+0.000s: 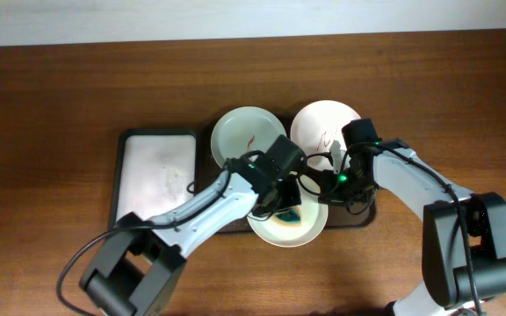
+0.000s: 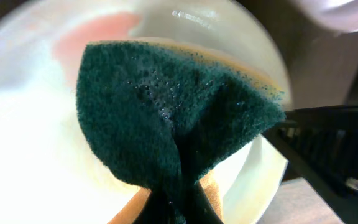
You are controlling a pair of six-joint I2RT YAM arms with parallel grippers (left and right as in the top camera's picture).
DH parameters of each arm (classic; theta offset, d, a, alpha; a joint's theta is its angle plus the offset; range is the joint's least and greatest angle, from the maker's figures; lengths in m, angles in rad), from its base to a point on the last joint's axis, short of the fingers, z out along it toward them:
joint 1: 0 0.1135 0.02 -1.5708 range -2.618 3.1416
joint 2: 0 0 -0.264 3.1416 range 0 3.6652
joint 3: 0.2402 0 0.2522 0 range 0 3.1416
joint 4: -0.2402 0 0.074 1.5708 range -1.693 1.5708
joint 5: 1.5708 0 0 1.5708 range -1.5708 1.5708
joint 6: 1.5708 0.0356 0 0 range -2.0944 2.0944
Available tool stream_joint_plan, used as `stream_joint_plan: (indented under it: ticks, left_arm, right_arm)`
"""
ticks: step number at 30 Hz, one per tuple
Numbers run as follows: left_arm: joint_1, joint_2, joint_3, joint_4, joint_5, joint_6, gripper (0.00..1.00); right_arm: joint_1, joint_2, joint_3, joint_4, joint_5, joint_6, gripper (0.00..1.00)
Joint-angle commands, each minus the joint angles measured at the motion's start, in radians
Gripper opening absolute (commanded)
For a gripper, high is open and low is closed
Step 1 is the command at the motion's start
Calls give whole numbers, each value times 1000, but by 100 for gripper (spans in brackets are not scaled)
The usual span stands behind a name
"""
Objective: Clean dirty plates on tray and stack at the side
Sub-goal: 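Scrub the cream plate with the sponge in the left gripper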
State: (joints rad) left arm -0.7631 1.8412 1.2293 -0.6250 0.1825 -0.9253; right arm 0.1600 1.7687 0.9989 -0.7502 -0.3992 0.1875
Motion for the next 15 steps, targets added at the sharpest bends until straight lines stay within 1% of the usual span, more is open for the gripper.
stream_joint_plan:
  ticks: [1,4,10,15]
  left_arm:
    - [-27,55,17,43,-68,-32,0]
    - [-41,91,17,52,-97,-32,0]
    - [-37,117,17,-47,-246,-32,0]
    - [15,117,17,-126,-247,-24,0]
  right_arm:
    - [5,4,19,4,-12,9,11]
    - [5,4,19,3,-11,8,11]
    - [5,4,19,2,-11,9,11]
    - [5,4,19,-1,-10,8,11]
